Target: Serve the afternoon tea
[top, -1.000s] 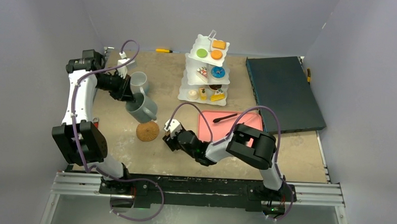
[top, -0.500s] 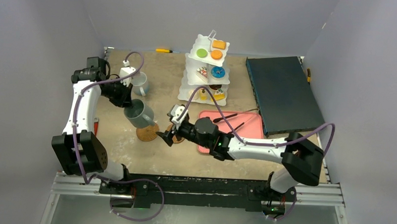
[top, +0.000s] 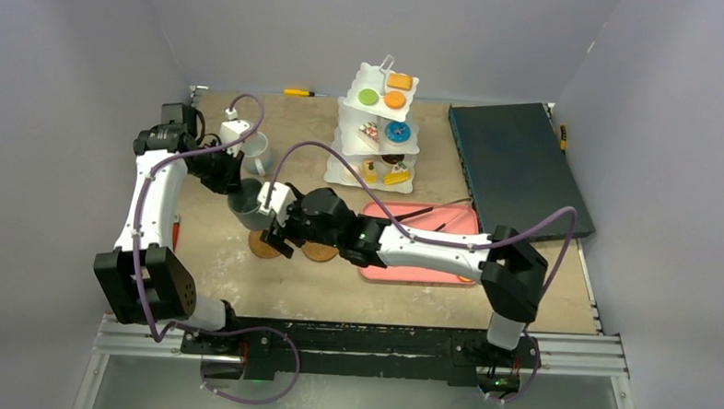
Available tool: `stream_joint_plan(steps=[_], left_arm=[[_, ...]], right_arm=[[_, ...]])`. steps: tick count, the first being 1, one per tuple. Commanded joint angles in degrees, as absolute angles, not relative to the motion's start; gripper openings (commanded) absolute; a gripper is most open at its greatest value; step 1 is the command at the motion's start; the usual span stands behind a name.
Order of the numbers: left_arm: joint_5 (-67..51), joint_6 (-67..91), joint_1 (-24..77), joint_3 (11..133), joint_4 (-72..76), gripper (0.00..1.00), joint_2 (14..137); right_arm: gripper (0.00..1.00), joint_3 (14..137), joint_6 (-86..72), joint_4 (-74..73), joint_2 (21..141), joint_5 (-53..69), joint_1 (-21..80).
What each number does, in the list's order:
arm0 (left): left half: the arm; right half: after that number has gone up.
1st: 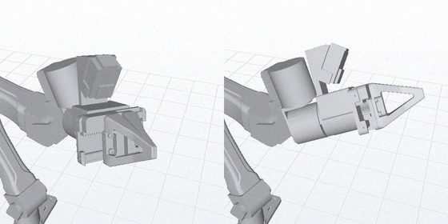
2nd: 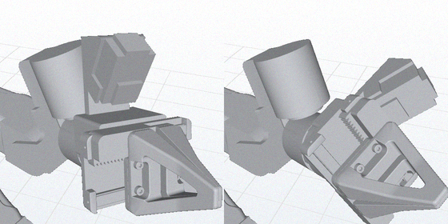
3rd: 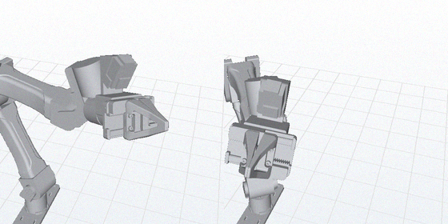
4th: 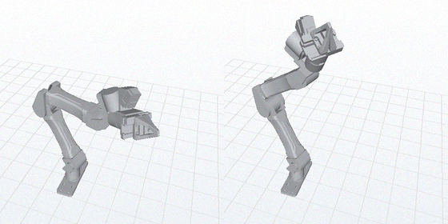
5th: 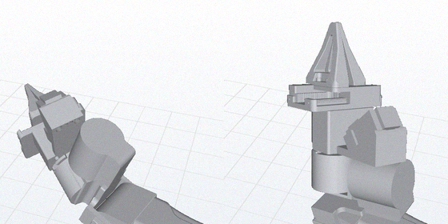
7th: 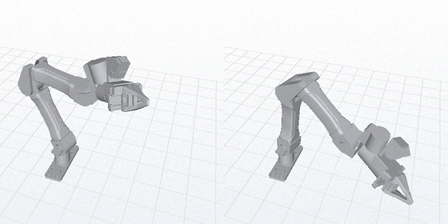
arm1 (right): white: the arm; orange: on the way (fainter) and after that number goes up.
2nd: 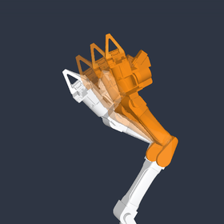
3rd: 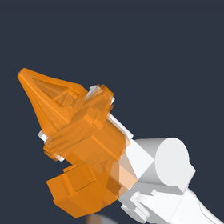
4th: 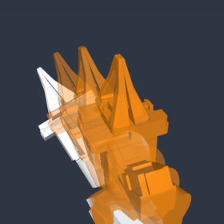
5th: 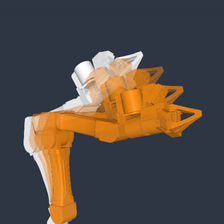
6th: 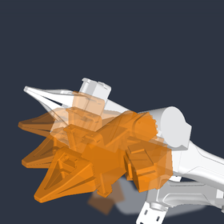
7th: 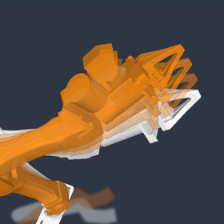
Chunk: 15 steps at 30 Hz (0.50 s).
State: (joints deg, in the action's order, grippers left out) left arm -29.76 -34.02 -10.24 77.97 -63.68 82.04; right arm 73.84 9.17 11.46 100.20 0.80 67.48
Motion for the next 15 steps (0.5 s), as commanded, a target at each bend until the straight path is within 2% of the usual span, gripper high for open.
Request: stream_joint_plan(steps=[1,6,8,15], left_arm=[[-32.6,-32.14,-9.13,78.72,-62.53,0.0,78.6],[-32.61,-32.41,-7.7,78.33,-63.17,0.0,78.28],[-32.53,-32.42,-7.17,77.94,-63.18,0.0,78.15],[-33.25,-32.71,-6.77,78.33,-63.83,0.0,77.69]], right_arm=[[0.76,82.51,11.96,3.46,103.8,-2.69,67.73],[0.67,88.72,13.61,0.53,108.86,-6.3,68.78],[0.6,91.06,13.94,-0.83,110.51,-7.12,68.92],[0.23,93.3,14.76,-2.93,112.59,-9.45,69.16]])
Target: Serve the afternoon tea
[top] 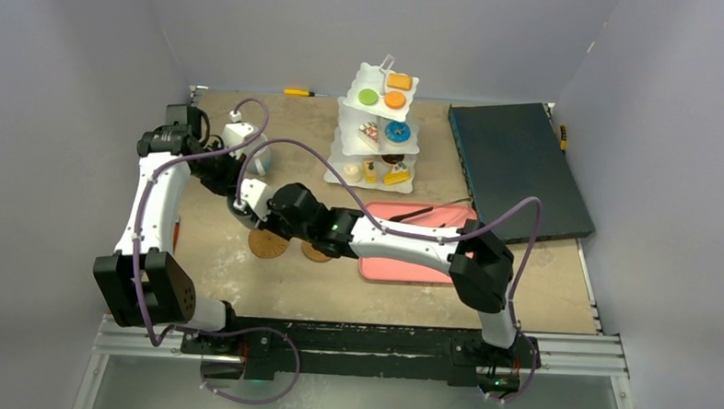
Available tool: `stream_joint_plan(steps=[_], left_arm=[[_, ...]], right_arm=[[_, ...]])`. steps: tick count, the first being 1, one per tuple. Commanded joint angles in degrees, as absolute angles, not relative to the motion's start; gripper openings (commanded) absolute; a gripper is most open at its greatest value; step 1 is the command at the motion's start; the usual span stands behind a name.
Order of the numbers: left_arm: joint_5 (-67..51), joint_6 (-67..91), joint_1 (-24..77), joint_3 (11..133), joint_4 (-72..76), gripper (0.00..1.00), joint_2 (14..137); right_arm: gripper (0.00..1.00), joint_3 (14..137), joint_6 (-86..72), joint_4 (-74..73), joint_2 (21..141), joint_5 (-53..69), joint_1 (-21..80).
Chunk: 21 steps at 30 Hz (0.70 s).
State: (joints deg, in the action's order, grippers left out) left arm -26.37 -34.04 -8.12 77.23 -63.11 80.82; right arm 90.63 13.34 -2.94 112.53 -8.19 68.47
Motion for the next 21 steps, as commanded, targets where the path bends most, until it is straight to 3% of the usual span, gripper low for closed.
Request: stream_joint_plan(steps=[1,3,5,7,9,11,15,21], left_arm=[[-33.72,-32.67,-6.71,78.59,-64.07,0.0,77.68],[-34.3,-32.57,-6.56,78.87,-64.22,0.0,77.7],[-34.22,-32.28,-6.42,79.0,-64.01,0.04,77.69],[-33.89,-32.04,-6.43,79.33,-63.84,0.23,77.46],[-33.88,-31.61,-6.45,79.38,-63.16,0.52,76.66],[-34.02,-31.09,-6.53,79.49,-62.14,0.7,75.6],[-34.14,-29.74,-6.66,81.38,-61.95,0.83,75.44],[-32.87,-28.41,-7.43,81.95,-60.12,0.86,75.84]], right_arm=[[0.14,93.13,14.77,-2.76,112.74,-9.74,69.17],[0.0,92.38,14.77,-1.77,112.59,-10.47,69.2],[0.0,90.21,13.69,-0.28,111.62,-11.03,69.18],[0.0,86.43,12.34,3.59,109.62,-10.83,69.22],[0.0,82.05,11.23,7.87,106.86,-10.99,69.02],[0.0,78.23,9.91,11.35,103.65,-10.81,68.56],[0.0,72.85,7.18,15.14,99.64,-11.2,68.12],[0.0,63.09,3.2,20.04,93.6,-14.92,67.75]])
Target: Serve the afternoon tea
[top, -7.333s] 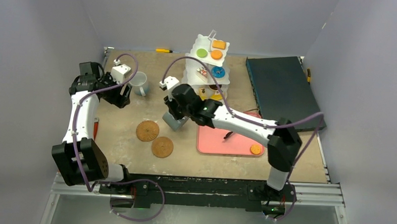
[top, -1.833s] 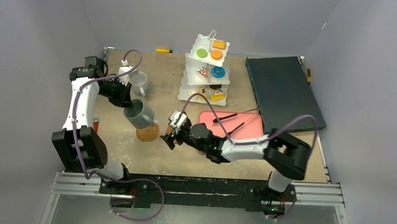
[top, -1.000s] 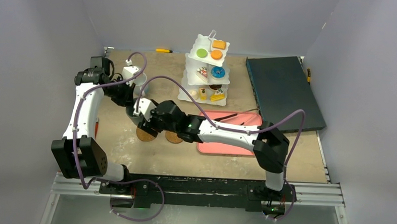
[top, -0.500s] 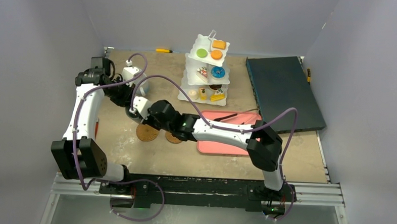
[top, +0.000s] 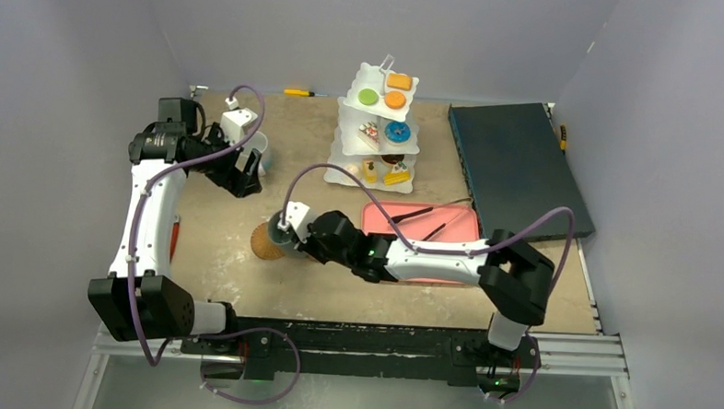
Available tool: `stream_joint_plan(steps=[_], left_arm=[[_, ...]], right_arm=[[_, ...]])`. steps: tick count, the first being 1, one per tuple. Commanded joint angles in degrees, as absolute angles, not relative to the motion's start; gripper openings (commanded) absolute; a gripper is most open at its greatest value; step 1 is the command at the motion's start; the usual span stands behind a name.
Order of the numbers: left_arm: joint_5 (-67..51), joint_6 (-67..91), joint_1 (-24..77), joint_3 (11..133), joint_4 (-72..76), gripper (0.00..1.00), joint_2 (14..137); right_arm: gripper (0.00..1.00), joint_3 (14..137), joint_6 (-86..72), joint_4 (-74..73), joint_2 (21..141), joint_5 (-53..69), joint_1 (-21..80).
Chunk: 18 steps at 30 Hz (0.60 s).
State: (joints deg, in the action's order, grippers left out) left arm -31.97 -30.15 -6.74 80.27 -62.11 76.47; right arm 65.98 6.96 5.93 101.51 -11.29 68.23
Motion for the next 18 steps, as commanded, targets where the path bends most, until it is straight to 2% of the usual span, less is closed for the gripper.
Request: stream_joint_plan(steps=[1,9,18], left_arm=[[-32.65,-28.3,-7.52,81.87,-59.95,0.86,75.97],[-32.02,-27.91,-7.95,80.48,-58.28,0.87,76.46],[-31.12,-28.21,-8.02,79.72,-57.64,0.86,76.73]], right_arm=[[0.0,61.57,2.3,20.84,92.47,-15.16,67.62],[0.0,49.49,-5.88,29.01,85.81,-17.65,66.89],[0.0,43.58,-9.89,33.44,85.92,-18.08,66.63]])
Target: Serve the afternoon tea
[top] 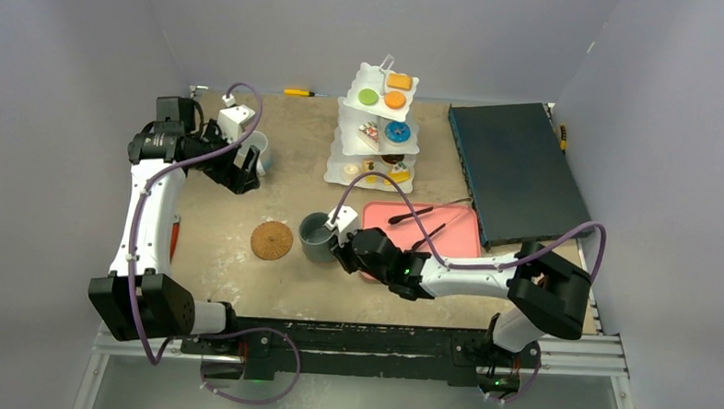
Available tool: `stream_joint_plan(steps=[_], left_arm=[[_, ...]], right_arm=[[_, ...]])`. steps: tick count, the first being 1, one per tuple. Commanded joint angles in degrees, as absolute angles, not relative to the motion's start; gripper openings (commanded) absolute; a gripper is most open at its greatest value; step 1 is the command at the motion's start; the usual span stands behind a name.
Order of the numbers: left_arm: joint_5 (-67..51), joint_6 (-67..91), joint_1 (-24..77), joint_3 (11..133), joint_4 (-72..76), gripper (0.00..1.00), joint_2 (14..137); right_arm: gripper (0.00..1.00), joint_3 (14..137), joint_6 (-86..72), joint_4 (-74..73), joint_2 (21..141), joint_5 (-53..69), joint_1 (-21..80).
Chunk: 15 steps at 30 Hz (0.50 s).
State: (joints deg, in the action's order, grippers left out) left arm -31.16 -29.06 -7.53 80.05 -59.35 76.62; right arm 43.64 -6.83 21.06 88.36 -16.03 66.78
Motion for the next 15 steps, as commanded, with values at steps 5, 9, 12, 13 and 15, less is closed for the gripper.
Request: stream_joint_plan(steps=[5,9,12,13,15], left_arm=[[-31.04,-28.52,-7.95,79.72,-57.74,0.86,76.79],[-30.96,-28.62,-8.0,79.9,-57.87,0.85,76.9],[-31.19,-28.56,-7.95,80.02,-57.92,0.85,76.9],[-31.2,-28.56,-7.99,80.02,-57.9,0.85,76.9],[-31.22,-28.72,-8.0,80.07,-57.95,0.85,76.88]], right_arm=[[0.0,41.82,-9.87,36.35,86.24,-19.05,66.63],[0.0,41.56,-9.83,38.01,86.24,-19.84,66.63],[0.0,41.69,-9.73,39.75,87.37,-20.05,66.63],[0.0,42.0,-9.68,39.87,88.12,-19.96,66.62],[0.0,42.26,-9.79,40.57,89.48,-20.35,66.69]])
